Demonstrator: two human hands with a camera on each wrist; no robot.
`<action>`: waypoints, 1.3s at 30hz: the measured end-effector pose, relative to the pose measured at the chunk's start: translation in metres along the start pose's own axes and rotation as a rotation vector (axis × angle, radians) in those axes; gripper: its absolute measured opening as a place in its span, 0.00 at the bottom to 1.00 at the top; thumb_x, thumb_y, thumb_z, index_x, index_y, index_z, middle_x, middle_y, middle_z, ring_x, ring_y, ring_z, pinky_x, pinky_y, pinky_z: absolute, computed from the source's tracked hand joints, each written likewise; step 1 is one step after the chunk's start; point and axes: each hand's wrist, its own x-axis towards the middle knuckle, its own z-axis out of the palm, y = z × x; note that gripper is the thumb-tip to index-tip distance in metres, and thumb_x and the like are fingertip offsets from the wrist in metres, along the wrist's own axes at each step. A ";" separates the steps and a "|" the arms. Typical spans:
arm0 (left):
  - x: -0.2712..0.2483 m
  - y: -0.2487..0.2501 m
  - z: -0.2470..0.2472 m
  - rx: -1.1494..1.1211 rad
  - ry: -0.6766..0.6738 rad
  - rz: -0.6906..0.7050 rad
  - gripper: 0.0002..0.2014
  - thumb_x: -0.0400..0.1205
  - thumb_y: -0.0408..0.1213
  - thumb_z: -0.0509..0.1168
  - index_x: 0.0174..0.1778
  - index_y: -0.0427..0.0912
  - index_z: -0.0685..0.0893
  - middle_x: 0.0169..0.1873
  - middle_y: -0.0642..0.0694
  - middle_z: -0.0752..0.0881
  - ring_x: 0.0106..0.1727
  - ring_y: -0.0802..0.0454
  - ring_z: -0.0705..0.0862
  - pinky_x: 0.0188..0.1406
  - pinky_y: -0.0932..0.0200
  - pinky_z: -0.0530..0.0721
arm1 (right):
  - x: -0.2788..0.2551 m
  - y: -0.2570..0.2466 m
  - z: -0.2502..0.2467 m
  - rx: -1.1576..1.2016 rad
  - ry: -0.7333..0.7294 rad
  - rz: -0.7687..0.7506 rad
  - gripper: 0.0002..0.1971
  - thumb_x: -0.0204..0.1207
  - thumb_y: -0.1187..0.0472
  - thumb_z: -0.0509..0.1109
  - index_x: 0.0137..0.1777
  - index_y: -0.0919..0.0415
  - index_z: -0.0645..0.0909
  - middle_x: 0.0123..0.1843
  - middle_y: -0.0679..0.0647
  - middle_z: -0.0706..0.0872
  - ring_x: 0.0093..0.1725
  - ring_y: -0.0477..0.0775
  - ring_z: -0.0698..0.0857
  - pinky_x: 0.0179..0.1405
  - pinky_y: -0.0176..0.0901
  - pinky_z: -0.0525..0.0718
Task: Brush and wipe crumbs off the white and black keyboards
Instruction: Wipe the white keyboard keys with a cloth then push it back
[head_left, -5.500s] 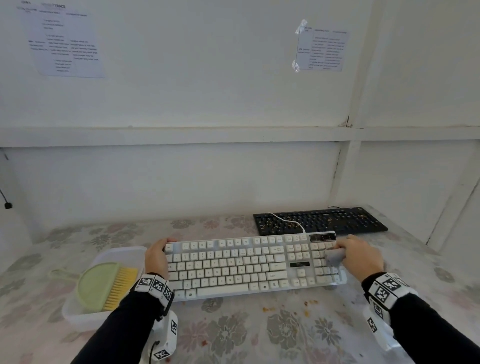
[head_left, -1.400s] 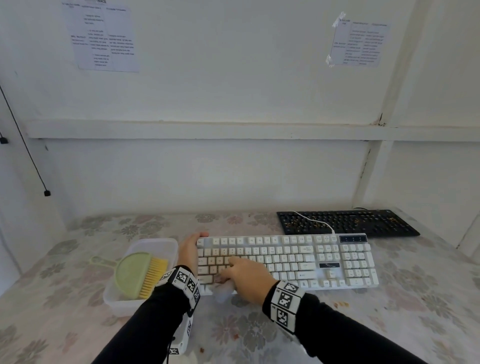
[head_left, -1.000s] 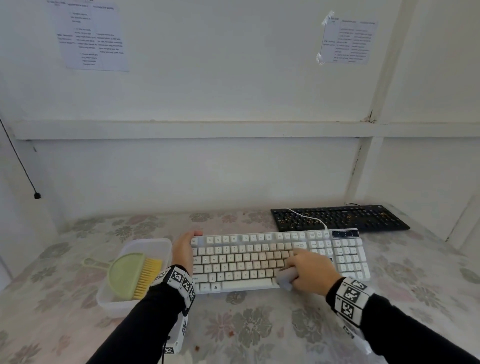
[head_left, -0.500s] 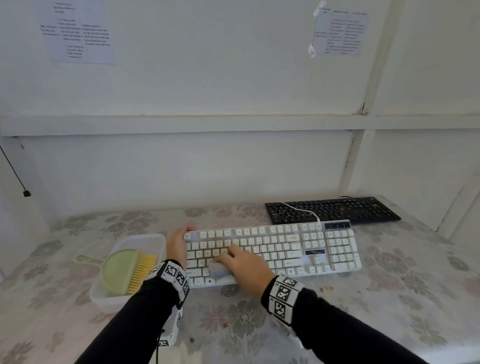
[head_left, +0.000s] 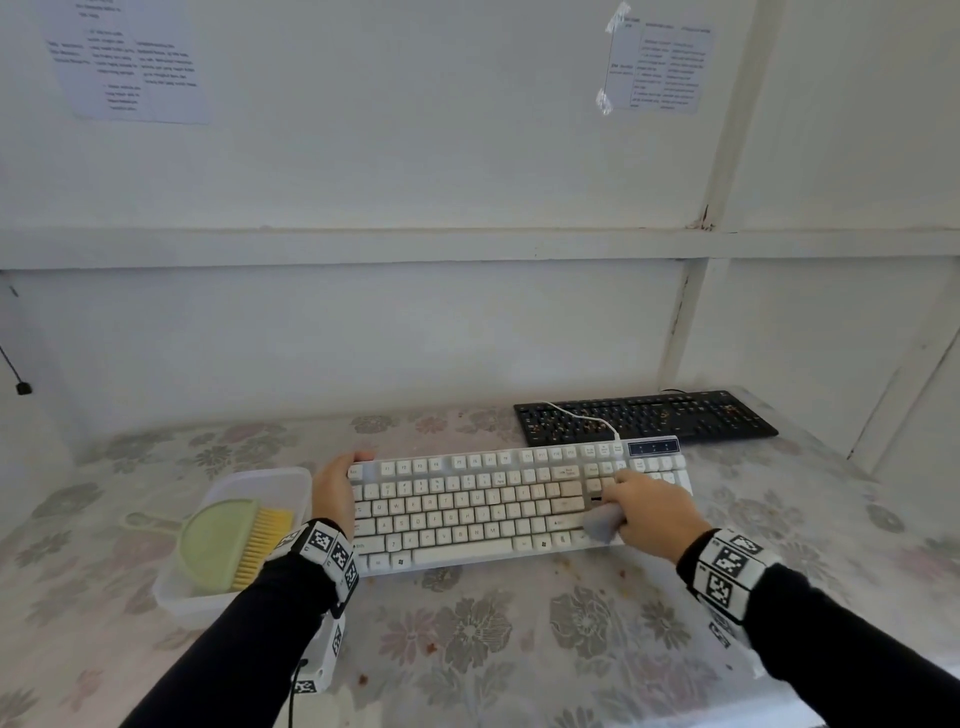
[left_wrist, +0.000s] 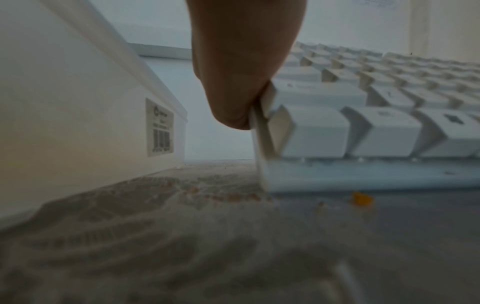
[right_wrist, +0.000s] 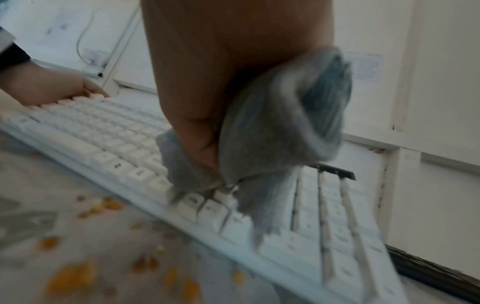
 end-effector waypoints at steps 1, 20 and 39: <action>-0.001 0.001 0.000 -0.006 -0.002 -0.004 0.16 0.84 0.37 0.53 0.35 0.45 0.82 0.28 0.39 0.80 0.31 0.42 0.80 0.39 0.50 0.78 | 0.001 -0.006 -0.003 0.025 0.023 -0.010 0.12 0.76 0.59 0.64 0.58 0.51 0.79 0.49 0.45 0.72 0.45 0.45 0.75 0.39 0.34 0.74; -0.001 0.002 -0.002 -0.006 -0.005 -0.014 0.14 0.84 0.36 0.54 0.36 0.44 0.83 0.31 0.40 0.81 0.34 0.41 0.80 0.42 0.47 0.79 | 0.006 -0.075 0.022 0.075 0.007 -0.296 0.12 0.78 0.52 0.65 0.59 0.49 0.83 0.54 0.47 0.76 0.52 0.49 0.78 0.42 0.35 0.76; -0.002 0.003 0.000 -0.035 -0.006 0.000 0.15 0.84 0.35 0.54 0.36 0.44 0.82 0.31 0.41 0.81 0.32 0.42 0.79 0.37 0.52 0.78 | 0.002 0.001 0.003 0.238 0.125 -0.037 0.11 0.76 0.62 0.67 0.57 0.52 0.81 0.51 0.43 0.72 0.51 0.45 0.77 0.51 0.34 0.79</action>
